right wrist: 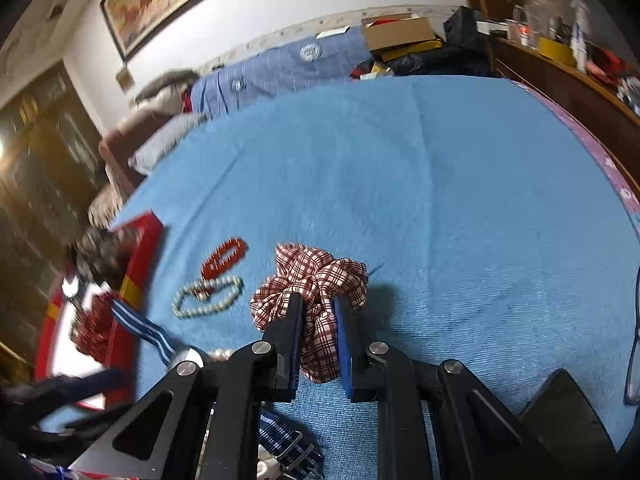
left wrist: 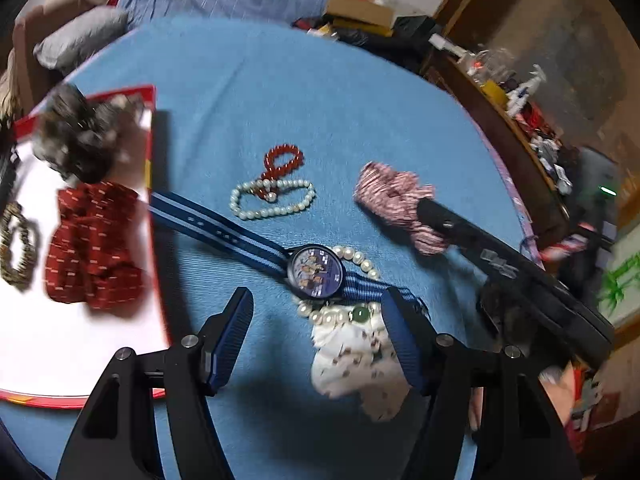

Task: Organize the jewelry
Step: 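Close the right tool on the red-white plaid scrunchie, then grasp the blue striped watch by its face with the left tool and lift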

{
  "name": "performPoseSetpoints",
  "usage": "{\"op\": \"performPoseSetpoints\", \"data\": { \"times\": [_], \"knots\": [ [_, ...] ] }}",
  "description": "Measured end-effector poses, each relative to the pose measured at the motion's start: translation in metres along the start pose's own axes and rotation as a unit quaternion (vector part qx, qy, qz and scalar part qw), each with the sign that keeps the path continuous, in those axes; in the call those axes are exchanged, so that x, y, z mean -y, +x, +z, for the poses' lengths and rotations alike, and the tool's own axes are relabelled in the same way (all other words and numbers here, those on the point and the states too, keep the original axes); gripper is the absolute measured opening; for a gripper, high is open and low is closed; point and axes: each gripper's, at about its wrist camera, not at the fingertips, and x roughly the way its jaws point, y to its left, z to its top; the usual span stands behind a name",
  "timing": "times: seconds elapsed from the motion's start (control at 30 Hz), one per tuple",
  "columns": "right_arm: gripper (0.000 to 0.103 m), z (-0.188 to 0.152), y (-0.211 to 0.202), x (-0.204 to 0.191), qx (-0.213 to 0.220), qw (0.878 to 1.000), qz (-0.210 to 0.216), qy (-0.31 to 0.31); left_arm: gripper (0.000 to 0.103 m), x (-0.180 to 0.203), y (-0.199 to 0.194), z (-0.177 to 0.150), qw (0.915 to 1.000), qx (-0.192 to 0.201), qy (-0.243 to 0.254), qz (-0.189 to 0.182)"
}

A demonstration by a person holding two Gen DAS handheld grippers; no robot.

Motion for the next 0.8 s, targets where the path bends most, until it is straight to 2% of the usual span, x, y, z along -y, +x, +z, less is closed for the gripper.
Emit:
{"op": "performPoseSetpoints", "data": {
  "times": [0.3, 0.37, 0.4, 0.43, 0.47, 0.63, 0.8],
  "knots": [
    [0.017, 0.002, -0.023, 0.006, 0.025, 0.999, 0.025, 0.015, 0.064, 0.014, 0.041, 0.015, 0.9992, -0.014, -0.010, 0.035],
    [0.017, 0.003, -0.026, 0.005, 0.029, 0.999, 0.026, 0.017, 0.063, 0.016, 0.044, 0.014, 0.9990, -0.001, 0.000, 0.045],
    [0.017, 0.004, -0.026, 0.004, 0.029, 0.999, 0.029, 0.018, 0.062, 0.019, 0.045, 0.014, 0.9986, 0.006, 0.009, 0.053],
    [0.017, 0.005, -0.026, 0.003, 0.029, 0.999, 0.031, 0.019, 0.050, 0.019, 0.045, 0.014, 0.9984, 0.012, 0.013, 0.054],
    [0.017, 0.005, -0.027, 0.003, 0.030, 0.999, 0.033, 0.021, 0.046, 0.018, 0.045, 0.014, 0.9985, 0.017, 0.016, 0.050],
    [0.017, 0.004, -0.030, 0.004, 0.030, 0.999, 0.038, 0.026, 0.046, 0.008, 0.038, 0.009, 0.9984, 0.043, 0.026, 0.025],
    [0.017, 0.004, -0.031, 0.005, 0.033, 0.998, 0.041, 0.031, 0.046, 0.006, 0.018, 0.007, 0.9942, 0.100, 0.040, -0.002]
  ]
}}
